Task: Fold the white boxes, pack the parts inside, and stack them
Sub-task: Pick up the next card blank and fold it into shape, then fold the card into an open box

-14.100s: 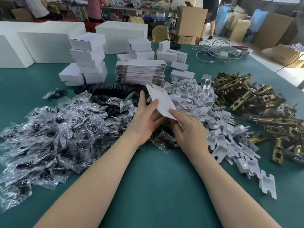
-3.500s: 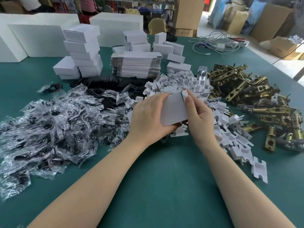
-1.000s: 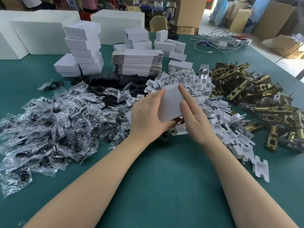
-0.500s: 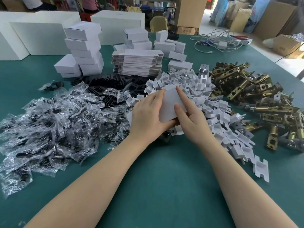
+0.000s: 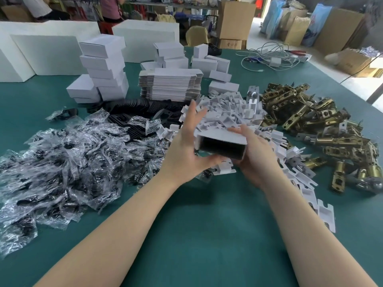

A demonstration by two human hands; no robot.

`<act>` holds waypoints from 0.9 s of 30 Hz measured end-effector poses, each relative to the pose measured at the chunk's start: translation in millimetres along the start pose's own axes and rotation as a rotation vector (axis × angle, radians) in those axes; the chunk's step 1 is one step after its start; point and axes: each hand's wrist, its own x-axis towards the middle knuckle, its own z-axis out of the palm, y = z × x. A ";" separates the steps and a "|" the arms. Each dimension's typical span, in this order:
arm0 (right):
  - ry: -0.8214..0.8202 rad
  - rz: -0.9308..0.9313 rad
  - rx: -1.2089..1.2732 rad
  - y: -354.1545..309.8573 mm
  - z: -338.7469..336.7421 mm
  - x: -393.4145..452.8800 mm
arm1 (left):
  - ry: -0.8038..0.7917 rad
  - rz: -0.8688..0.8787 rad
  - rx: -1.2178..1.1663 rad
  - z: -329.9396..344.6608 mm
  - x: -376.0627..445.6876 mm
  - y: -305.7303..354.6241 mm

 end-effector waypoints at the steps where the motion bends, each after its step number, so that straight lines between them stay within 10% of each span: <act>1: -0.034 0.020 -0.042 3.4 1.5 -0.2 | 0.006 -0.001 -0.021 0.3 -0.1 -0.7; 6: -0.063 -0.047 -0.224 14.6 5.7 -0.7 | 0.177 -0.131 -0.208 2.2 2.2 8.0; 12: 0.020 -0.613 -0.923 26.1 6.6 -2.0 | 0.178 -0.316 -0.225 -6.8 17.1 -15.9; 21: 0.402 -0.462 -0.833 -45.4 -42.9 56.2 | 0.196 -0.278 -0.187 -13.7 26.6 -18.7; 27: 0.411 -0.478 -1.854 -76.3 -105.4 85.3 | 0.098 -0.364 -0.248 -7.7 18.4 -29.9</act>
